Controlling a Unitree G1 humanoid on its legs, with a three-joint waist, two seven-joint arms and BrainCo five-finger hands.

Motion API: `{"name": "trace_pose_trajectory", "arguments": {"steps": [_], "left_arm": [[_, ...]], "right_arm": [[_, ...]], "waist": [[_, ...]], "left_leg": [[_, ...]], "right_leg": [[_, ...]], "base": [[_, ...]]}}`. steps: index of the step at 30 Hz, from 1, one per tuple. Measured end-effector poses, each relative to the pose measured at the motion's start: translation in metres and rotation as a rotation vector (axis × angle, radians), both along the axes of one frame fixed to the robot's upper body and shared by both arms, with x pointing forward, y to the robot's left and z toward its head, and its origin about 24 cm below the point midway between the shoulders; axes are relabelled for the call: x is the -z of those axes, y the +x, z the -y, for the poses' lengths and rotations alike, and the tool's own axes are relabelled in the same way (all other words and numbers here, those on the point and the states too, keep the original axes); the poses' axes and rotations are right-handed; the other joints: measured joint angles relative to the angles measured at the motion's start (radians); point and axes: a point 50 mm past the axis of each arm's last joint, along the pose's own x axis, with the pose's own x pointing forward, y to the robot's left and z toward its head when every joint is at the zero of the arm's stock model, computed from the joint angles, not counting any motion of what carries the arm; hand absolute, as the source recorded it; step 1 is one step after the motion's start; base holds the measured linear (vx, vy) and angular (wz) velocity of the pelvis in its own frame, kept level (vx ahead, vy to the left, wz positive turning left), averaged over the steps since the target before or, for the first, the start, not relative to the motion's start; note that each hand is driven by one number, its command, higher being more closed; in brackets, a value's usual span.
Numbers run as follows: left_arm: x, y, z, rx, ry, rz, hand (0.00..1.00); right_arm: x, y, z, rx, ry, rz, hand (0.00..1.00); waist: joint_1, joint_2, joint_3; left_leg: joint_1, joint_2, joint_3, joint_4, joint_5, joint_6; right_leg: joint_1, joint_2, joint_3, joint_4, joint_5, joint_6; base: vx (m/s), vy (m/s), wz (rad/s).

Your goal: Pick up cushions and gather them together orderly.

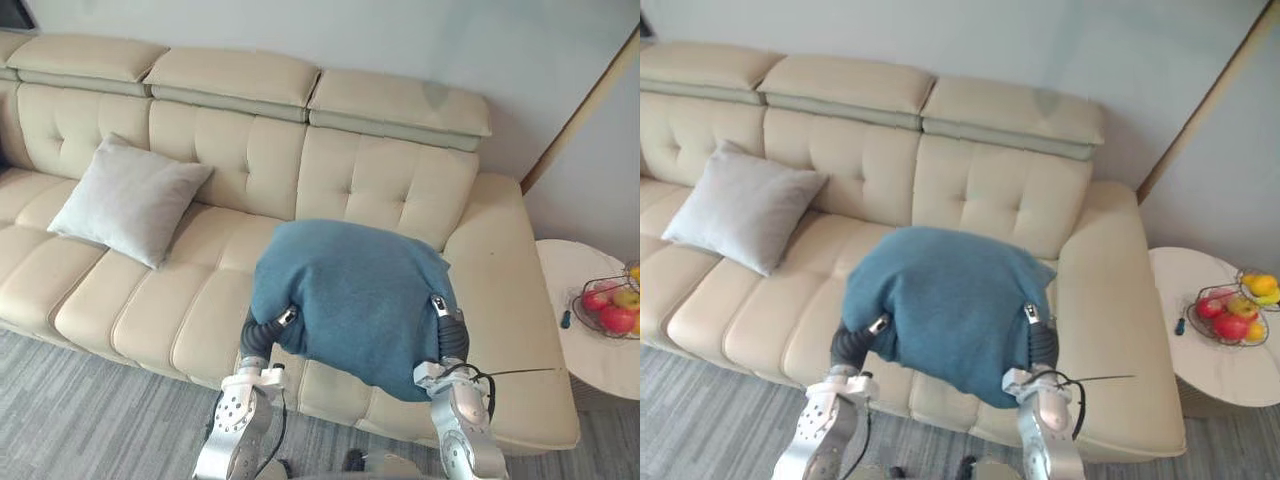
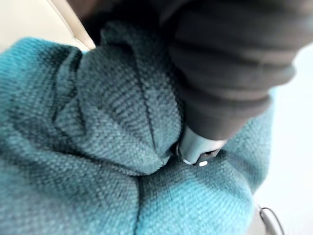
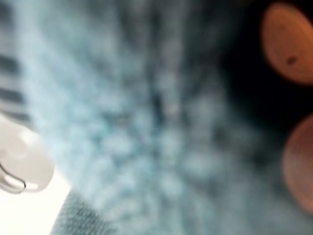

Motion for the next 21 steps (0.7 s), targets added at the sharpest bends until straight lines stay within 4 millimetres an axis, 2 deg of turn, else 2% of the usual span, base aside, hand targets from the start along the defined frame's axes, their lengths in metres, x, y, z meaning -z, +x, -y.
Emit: {"name": "trace_pose_trajectory", "arguments": {"steps": [2, 4, 5, 7, 9, 10, 11, 12, 15, 16, 21], "left_arm": [[0.0, 0.0, 0.003, 0.005, -0.008, -0.006, 1.0], [0.0, -0.003, 0.004, 0.018, -0.012, -0.006, 1.0], [-0.002, -0.006, 0.004, 0.017, -0.019, -0.001, 1.0], [-0.004, -0.007, 0.005, 0.013, -0.034, 0.007, 1.0], [-0.008, -0.007, 0.007, 0.01, -0.053, 0.024, 1.0], [-0.008, -0.007, 0.007, 0.01, -0.053, 0.024, 1.0], [-0.008, -0.007, 0.008, 0.013, -0.057, 0.021, 1.0], [-0.006, -0.009, 0.006, 0.015, -0.045, 0.013, 1.0], [-0.003, -0.012, 0.005, 0.014, -0.042, -0.002, 1.0], [-0.002, -0.014, 0.004, 0.014, -0.037, -0.009, 1.0], [0.001, -0.018, 0.003, 0.032, -0.002, -0.016, 1.0]], "right_arm": [[-0.001, -0.003, 0.002, 0.006, 0.009, 0.0, 1.0], [-0.007, -0.008, 0.005, 0.014, 0.016, 0.023, 1.0], [-0.014, -0.011, 0.005, 0.016, 0.016, 0.051, 1.0], [-0.022, -0.011, 0.006, 0.019, 0.015, 0.088, 1.0], [-0.025, -0.011, 0.007, 0.027, 0.013, 0.105, 1.0], [-0.025, -0.011, 0.007, 0.027, 0.013, 0.105, 1.0], [-0.025, -0.011, 0.008, 0.031, 0.011, 0.103, 1.0], [-0.02, -0.011, 0.007, 0.032, 0.015, 0.082, 1.0], [-0.017, -0.012, 0.005, 0.038, 0.03, 0.069, 1.0], [-0.014, -0.013, 0.003, 0.041, 0.037, 0.056, 1.0], [-0.009, -0.019, 0.003, 0.046, -0.008, 0.024, 1.0]], "waist": [[0.001, 0.004, 0.0], [0.009, 0.01, 0.004], [0.022, 0.015, 0.004], [0.031, 0.02, -0.006], [0.035, 0.026, -0.01], [0.035, 0.026, -0.01], [0.034, 0.047, -0.023], [0.032, 0.027, -0.036], [0.023, -0.006, -0.043], [0.023, -0.009, -0.044], [0.026, -0.012, -0.05]], "left_leg": [[0.0, 0.019, -0.015, 0.078, -0.001, -0.001], [-0.016, 0.057, -0.015, 0.225, 0.0, 0.0], [-0.054, 0.088, -0.017, 0.338, -0.009, 0.005], [-0.094, 0.109, -0.045, 0.357, -0.038, 0.01], [-0.1, 0.109, -0.124, 0.176, -0.029, 0.01], [-0.099, 0.109, -0.125, 0.173, -0.029, 0.01], [-0.079, 0.097, -0.191, 0.008, 0.078, -0.02], [-0.043, 0.066, -0.21, -0.04, 0.093, -0.073], [-0.019, 0.024, -0.174, -0.081, 0.102, -0.062], [0.005, 0.01, -0.165, -0.102, 0.104, -0.058], [0.05, -0.021, -0.155, -0.17, 0.126, -0.041]], "right_leg": [[0.065, 0.01, -0.019, -0.04, 0.0, 0.0], [0.144, 0.03, -0.015, -0.086, 0.002, -0.003], [0.185, 0.038, 0.001, -0.112, -0.003, -0.013], [0.194, 0.037, 0.017, -0.117, -0.004, -0.015], [0.194, 0.027, 0.059, -0.117, -0.004, -0.013], [0.194, 0.027, 0.059, -0.117, -0.004, -0.013], [0.193, 0.032, 0.079, -0.116, -0.005, 0.005], [0.193, 0.013, 0.12, -0.131, -0.004, 0.044], [0.198, -0.034, 0.143, -0.167, 0.014, 0.074], [0.216, -0.046, 0.152, -0.185, 0.021, 0.085], [0.226, -0.07, 0.168, -0.201, 0.021, 0.089]], "base": [[0.23, -0.059, 0.19], [0.19, -0.011, -0.01], [0.18, 0.056, -0.31], [0.16, 0.083, -0.36], [0.13, 0.159, -0.38], [0.13, 0.241, -0.41], [0.17, 0.266, -0.45], [0.17, 0.261, -0.44], [0.08, 0.182, -0.24], [0.05, 0.158, -0.22], [-0.01, 0.061, -0.03]]}}
